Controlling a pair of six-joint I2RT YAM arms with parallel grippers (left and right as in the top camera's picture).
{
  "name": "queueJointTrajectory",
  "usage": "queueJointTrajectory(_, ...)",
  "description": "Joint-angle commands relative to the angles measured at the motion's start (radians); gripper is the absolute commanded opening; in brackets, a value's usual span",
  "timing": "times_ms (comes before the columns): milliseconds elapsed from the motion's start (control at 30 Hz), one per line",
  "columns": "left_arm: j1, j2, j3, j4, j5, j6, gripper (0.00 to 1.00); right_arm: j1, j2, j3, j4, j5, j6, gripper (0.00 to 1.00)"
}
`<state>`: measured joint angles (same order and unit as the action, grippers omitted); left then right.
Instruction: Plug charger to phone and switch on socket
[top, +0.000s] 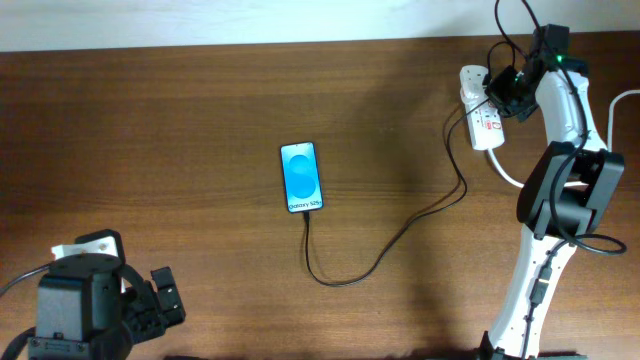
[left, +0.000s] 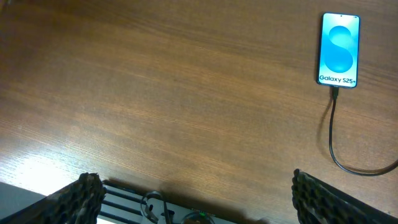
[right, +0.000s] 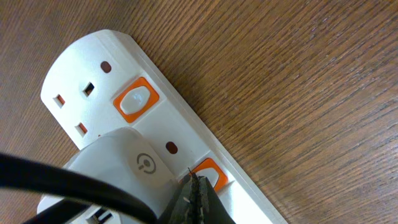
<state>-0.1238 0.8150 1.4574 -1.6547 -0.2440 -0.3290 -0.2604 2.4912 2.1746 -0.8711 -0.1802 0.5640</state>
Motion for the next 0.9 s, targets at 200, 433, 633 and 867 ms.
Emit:
queueJointTrajectory(200,0.000,0.001,-0.001,0.000,-0.015,0.012,1.00,0.058,0.100,-0.034,-0.027,0.010,-0.037,0.04)
queueJointTrajectory(433,0.000,0.001,-0.001,-0.001,-0.015,0.012,0.99,0.057,0.100,-0.033,-0.016,0.072,-0.037,0.04)
queueJointTrajectory(633,0.000,0.001,-0.001,-0.001,-0.015,0.012,0.99,0.050,0.066,0.000,-0.031,0.094,-0.095,0.04)
queueJointTrajectory(867,0.000,0.001,-0.001,0.000,-0.015,0.012,0.99,0.050,0.029,0.033,-0.028,0.129,-0.107,0.04)
